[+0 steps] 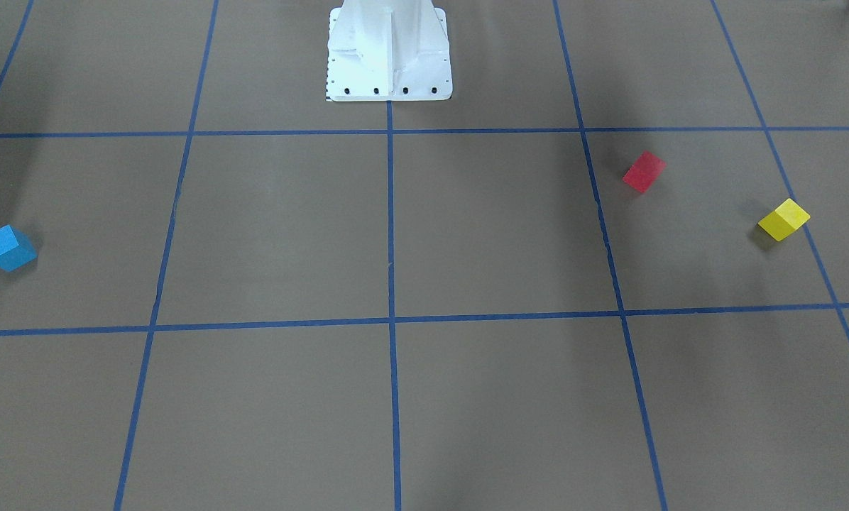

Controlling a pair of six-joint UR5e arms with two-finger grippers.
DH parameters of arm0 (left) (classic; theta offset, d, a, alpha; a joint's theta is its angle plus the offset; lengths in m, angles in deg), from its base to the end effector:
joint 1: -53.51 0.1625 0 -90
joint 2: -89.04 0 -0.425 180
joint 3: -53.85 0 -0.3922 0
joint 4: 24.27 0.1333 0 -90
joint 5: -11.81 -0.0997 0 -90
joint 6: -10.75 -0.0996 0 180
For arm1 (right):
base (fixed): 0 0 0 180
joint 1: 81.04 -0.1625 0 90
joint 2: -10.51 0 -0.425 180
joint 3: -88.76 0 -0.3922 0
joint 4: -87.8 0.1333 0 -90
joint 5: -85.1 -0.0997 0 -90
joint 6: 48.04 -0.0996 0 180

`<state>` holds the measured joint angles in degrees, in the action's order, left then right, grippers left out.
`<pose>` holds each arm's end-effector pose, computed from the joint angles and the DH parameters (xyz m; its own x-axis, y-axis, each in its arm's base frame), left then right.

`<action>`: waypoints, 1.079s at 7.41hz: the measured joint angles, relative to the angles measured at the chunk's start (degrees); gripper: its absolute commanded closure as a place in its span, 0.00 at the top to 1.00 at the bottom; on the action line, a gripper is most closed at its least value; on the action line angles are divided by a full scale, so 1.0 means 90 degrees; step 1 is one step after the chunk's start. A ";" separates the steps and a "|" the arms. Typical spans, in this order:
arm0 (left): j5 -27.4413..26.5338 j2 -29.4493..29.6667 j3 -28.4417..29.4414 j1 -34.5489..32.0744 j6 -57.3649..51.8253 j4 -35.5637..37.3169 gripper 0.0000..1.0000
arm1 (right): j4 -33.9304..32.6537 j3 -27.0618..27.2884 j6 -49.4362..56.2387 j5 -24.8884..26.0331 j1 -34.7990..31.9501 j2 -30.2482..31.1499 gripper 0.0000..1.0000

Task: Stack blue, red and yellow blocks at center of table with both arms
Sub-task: 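Lower the right gripper onto the blue cube and close on it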

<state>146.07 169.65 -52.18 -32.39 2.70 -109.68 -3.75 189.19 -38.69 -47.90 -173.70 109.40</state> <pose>-0.0334 -0.4259 0.6042 0.6955 0.2149 -0.6856 -0.1705 0.9763 0.1331 0.0851 -0.4226 0.6447 0.7284 -0.1287 0.6730 0.0729 0.9912 0.1106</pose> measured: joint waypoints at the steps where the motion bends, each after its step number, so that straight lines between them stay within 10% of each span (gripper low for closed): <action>1: -0.0009 0.0009 -0.0014 -0.0003 -0.0008 -0.0031 1.00 | 0.0006 0.0011 -0.0017 0.0000 -0.0017 0.0016 1.00; 8: -0.0448 0.0534 -0.0700 -0.0106 0.0006 -0.0815 1.00 | 0.1564 0.0340 -0.0221 -0.0371 -0.0018 0.0010 1.00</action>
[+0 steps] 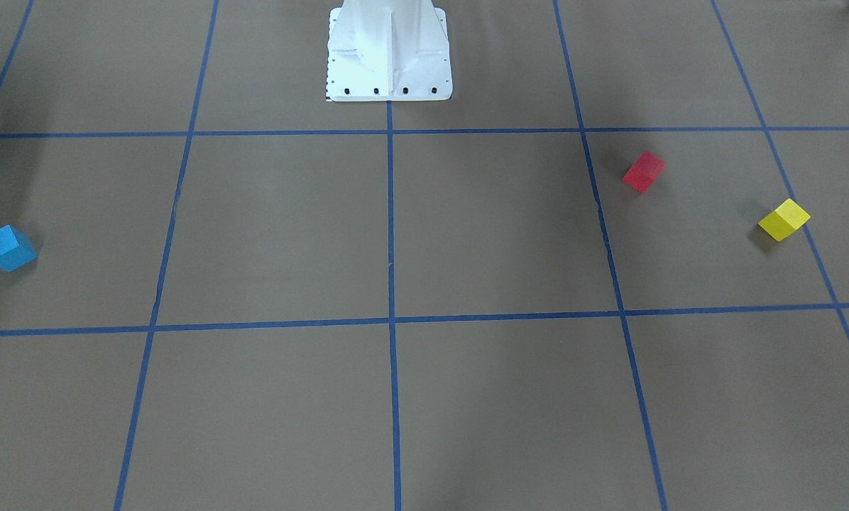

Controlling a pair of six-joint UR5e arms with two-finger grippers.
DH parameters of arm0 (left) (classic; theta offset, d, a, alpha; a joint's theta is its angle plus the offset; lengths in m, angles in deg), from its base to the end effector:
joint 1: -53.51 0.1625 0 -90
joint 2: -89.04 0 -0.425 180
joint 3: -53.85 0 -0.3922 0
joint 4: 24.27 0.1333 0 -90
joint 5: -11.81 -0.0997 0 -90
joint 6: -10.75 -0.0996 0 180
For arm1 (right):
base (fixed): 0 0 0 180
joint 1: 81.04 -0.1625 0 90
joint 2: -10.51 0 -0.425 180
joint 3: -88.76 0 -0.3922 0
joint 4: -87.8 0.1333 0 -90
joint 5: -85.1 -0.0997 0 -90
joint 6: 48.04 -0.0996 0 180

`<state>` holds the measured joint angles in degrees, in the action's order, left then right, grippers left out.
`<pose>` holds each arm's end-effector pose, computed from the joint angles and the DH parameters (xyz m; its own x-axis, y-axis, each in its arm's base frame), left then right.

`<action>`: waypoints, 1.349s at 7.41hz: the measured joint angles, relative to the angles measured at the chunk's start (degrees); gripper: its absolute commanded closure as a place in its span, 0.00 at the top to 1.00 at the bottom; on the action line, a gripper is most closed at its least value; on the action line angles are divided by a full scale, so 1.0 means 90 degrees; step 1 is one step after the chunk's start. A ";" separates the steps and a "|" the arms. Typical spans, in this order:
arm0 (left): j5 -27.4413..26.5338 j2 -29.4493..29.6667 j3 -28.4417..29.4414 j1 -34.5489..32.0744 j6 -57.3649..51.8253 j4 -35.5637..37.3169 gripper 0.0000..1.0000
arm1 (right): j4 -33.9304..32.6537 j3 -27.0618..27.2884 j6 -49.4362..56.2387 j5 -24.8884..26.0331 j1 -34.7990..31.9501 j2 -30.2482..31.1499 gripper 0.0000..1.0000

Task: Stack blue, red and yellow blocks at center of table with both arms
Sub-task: 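Lower the right gripper onto the blue cube and close on it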

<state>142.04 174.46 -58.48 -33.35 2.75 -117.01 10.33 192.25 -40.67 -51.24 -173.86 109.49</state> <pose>-0.0437 -0.4627 0.5029 0.7355 0.3951 -0.5504 -0.1552 0.8890 0.4308 0.0828 -0.4366 0.5880 0.7002 -0.2988 0.6484 0.0431 0.9242 0.3793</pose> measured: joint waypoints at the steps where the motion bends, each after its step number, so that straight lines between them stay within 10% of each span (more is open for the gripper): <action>1: -0.0165 0.0257 0.0065 -0.0008 0.0012 -0.0267 1.00 | 0.0400 -0.0028 -0.0384 -0.0099 0.0070 0.0058 1.00; 5: -0.0271 0.0566 0.0149 -0.0009 0.0020 -0.0462 1.00 | 0.2361 0.0001 -0.4145 0.0702 0.1821 0.0128 1.00; 10: -0.0260 0.0569 0.0141 -0.0008 0.0018 -0.0525 1.00 | 0.4196 -0.1071 -0.2670 0.1275 0.3063 0.0465 1.00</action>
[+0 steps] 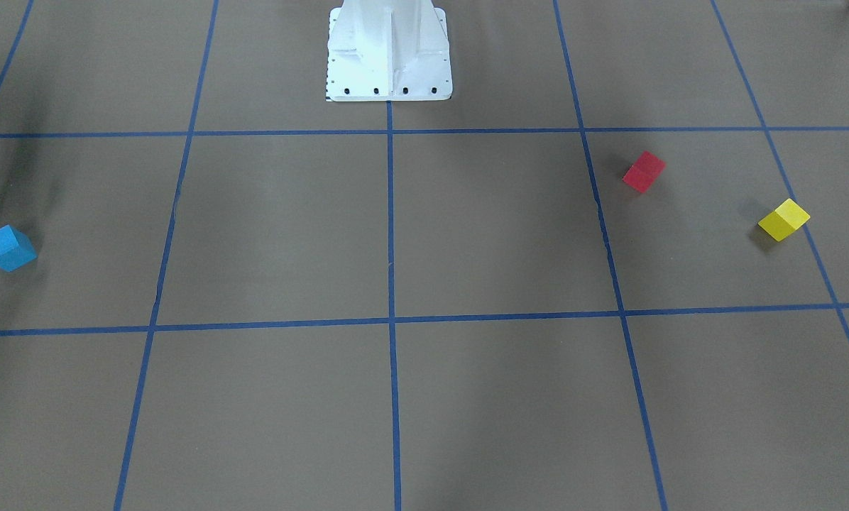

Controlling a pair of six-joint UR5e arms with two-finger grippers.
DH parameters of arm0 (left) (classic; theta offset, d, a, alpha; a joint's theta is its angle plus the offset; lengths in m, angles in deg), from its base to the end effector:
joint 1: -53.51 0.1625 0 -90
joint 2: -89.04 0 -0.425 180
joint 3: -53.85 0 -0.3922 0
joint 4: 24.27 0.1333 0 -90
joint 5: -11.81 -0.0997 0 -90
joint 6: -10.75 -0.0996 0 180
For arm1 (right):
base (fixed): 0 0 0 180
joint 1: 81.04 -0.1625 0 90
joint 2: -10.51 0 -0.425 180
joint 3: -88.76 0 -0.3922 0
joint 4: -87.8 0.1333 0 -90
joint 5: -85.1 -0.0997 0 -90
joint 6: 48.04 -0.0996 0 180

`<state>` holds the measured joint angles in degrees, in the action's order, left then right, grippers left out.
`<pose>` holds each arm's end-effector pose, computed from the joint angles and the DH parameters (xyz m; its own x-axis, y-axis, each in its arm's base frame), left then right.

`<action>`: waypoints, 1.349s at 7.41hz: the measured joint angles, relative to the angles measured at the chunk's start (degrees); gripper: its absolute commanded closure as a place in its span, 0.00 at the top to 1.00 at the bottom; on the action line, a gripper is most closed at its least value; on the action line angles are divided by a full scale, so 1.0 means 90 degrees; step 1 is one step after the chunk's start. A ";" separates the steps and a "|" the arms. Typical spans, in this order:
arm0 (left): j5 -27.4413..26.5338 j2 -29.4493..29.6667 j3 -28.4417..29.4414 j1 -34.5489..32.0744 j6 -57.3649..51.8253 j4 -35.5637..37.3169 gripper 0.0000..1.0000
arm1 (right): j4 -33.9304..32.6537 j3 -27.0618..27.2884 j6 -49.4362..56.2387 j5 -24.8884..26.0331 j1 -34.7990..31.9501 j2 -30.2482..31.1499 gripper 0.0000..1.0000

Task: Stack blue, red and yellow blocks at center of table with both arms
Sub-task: 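Lower the right gripper onto the blue cube and close on it, then carry the blue cube with the right gripper to the table center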

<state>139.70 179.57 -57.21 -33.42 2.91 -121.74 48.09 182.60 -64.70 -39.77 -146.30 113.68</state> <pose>-0.0456 -0.4971 0.4634 0.7585 0.4560 -0.4656 -0.1517 0.8183 0.5544 -0.1060 -0.4125 0.6363 0.6542 -0.4584 0.6016 0.1341 0.8531 0.5042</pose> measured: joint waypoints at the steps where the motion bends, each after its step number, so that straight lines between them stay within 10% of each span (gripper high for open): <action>1: 0.0004 -0.0002 -0.0010 0.0000 -0.0004 0.0000 1.00 | 0.0215 -0.0212 0.0003 -0.0004 0.0156 0.0014 0.99; 5: 0.0008 -0.0045 -0.0026 0.0000 -0.0014 -0.0005 1.00 | 0.0338 -0.0454 -0.0372 0.0035 0.0558 -0.0146 0.98; 6: 0.0008 -0.0059 -0.0030 0.0000 -0.0016 -0.0005 1.00 | 0.0345 -0.0624 -0.0383 0.0063 0.0653 -0.0269 0.80; 8: 0.0014 -0.0073 -0.0033 0.0000 -0.0017 -0.0005 1.00 | 0.0346 -0.0899 -0.0353 0.0096 0.0781 -0.0473 0.00; 10: 0.0013 -0.0077 -0.0033 0.0000 -0.0018 -0.0009 1.00 | 0.0315 -0.0914 -0.0361 0.0078 0.0824 -0.0654 0.00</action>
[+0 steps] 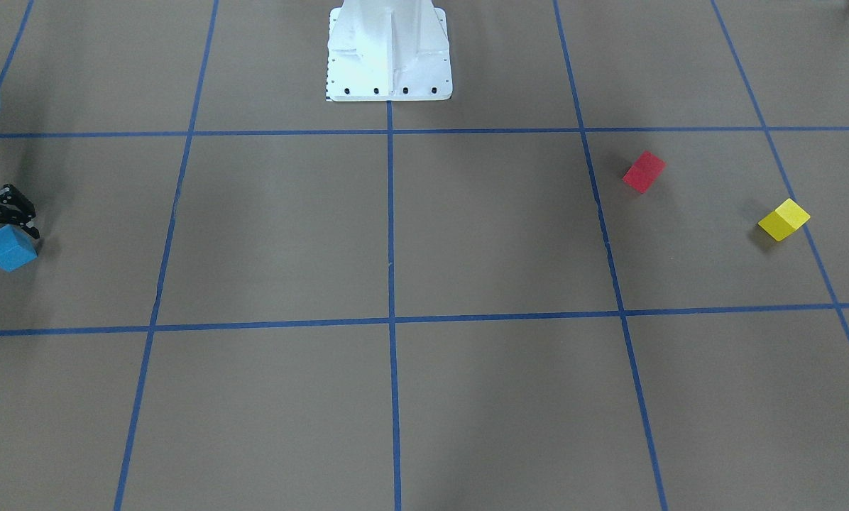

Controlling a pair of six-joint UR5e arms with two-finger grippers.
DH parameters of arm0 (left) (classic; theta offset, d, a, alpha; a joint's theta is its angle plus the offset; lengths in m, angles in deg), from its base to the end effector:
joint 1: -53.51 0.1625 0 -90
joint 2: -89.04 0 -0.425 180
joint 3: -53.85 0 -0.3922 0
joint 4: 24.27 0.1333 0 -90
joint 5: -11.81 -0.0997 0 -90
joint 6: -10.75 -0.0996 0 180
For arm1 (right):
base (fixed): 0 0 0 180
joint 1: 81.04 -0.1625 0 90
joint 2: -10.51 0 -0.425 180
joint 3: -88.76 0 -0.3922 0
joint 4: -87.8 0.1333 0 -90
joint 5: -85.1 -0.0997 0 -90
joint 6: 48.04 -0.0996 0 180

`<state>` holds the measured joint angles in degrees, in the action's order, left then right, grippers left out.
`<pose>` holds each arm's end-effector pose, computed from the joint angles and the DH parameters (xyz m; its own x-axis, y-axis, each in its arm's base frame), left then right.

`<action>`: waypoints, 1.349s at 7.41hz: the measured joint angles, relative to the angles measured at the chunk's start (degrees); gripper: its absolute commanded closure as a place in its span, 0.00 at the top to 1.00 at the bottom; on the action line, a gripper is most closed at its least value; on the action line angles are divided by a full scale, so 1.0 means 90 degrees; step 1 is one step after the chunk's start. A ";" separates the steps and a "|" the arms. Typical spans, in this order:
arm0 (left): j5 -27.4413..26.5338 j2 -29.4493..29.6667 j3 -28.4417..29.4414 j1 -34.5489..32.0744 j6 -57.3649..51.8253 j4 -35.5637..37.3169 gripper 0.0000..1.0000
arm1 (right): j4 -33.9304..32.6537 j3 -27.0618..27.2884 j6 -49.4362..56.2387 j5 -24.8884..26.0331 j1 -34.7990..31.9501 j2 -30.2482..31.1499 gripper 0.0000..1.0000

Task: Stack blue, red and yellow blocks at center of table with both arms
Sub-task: 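Carry the blue cube with the right gripper to the table center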

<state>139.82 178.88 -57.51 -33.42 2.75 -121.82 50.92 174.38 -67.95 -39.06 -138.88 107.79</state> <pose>-0.0456 -0.4928 0.4665 0.7569 0.4565 -0.4677 -0.1538 0.8199 0.5514 -0.1791 -0.4302 0.6591 0.6084 -0.4940 0.6211 0.2039 0.8537 0.4792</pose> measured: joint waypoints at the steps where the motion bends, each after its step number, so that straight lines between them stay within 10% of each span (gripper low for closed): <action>1: 0.0002 0.0000 0.0000 0.0000 0.0000 0.0000 1.00 | -0.0019 0.0016 -0.0029 -0.0024 0.0000 -0.0091 0.00; 6: -0.0001 -0.0003 0.0036 0.0000 0.0000 0.0003 1.00 | -0.1272 0.0178 -0.2654 0.0039 0.0276 -0.2099 0.00; 10: -0.0004 0.0023 0.0146 0.0000 0.0000 0.0000 1.00 | -0.4138 0.0611 -0.4753 0.1519 0.1786 -0.4422 0.00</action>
<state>139.78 179.08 -56.19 -33.42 2.75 -121.82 13.68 179.88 -110.73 -25.39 -122.81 67.99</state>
